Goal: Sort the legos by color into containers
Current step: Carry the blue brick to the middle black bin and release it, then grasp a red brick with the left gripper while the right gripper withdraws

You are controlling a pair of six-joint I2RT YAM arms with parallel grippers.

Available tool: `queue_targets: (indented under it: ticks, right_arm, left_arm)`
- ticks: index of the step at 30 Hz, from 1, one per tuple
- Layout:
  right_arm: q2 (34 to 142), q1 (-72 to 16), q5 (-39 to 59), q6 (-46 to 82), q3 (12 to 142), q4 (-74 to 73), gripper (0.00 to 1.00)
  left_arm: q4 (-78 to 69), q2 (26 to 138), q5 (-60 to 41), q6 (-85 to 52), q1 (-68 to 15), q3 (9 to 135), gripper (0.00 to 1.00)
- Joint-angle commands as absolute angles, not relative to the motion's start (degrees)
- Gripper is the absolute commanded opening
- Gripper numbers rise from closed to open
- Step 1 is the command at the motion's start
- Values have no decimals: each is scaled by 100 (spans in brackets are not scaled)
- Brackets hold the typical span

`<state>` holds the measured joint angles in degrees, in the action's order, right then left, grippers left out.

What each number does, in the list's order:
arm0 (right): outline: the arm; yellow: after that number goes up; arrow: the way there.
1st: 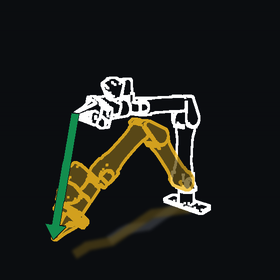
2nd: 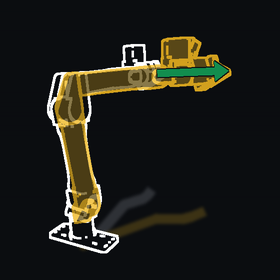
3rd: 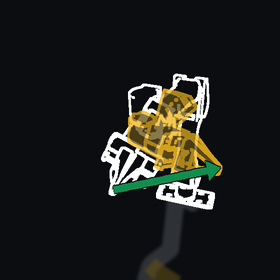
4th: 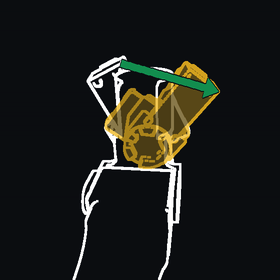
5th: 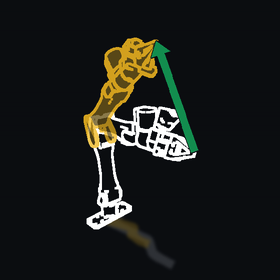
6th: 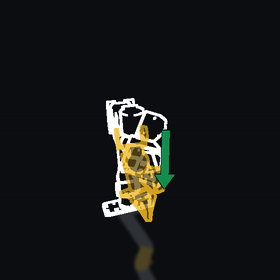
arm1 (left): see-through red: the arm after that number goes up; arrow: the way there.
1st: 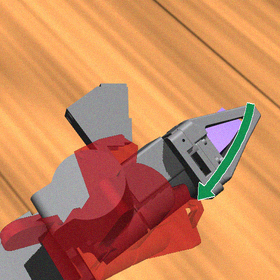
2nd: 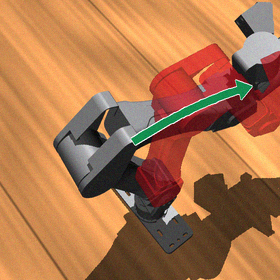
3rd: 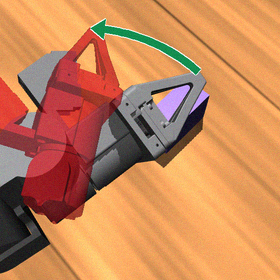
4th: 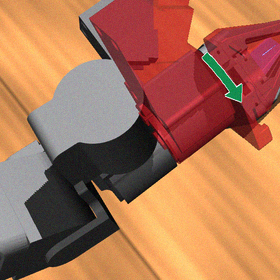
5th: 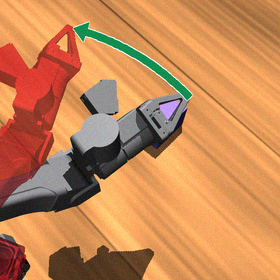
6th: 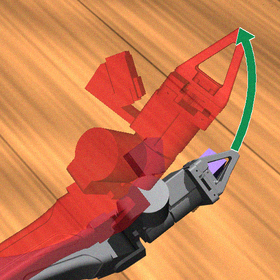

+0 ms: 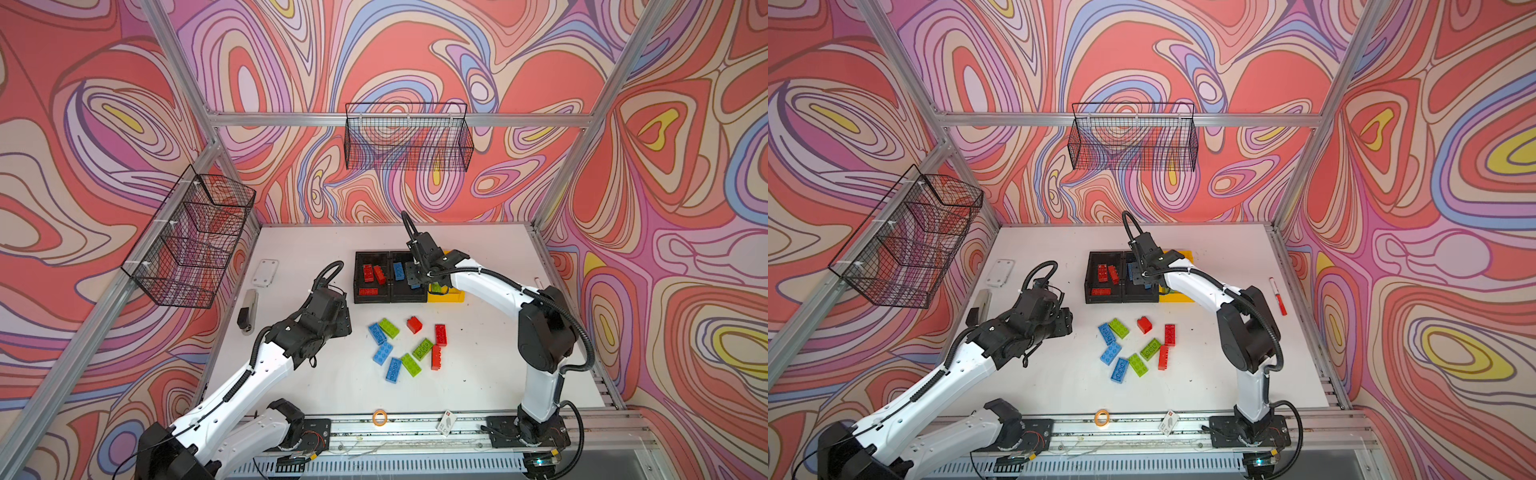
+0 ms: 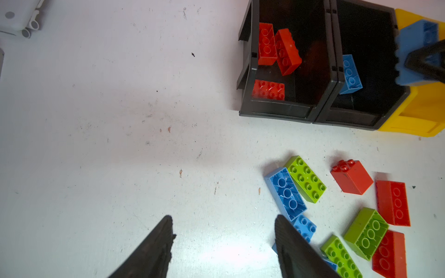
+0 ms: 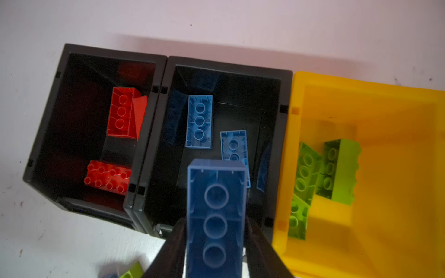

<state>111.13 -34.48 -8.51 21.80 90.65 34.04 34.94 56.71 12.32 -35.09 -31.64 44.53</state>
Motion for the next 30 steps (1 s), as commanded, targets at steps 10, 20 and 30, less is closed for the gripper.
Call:
queue_targets:
  ticks: [10,20,30]
  right_arm:
    - [10844,-3325,-756,1923,9100,3379,58]
    - [9044,-3301,-946,2408,6984,3340,58]
    - [7001,-2916,-1203,3569,4979,3595,60]
  left_arm:
    - [3540,6133,1272,-3315,-3461,4607,70]
    - [3064,7049,1001,-2786,-3945,5131,70]
    - [2627,8871,292,-1332,-4686,6536,72]
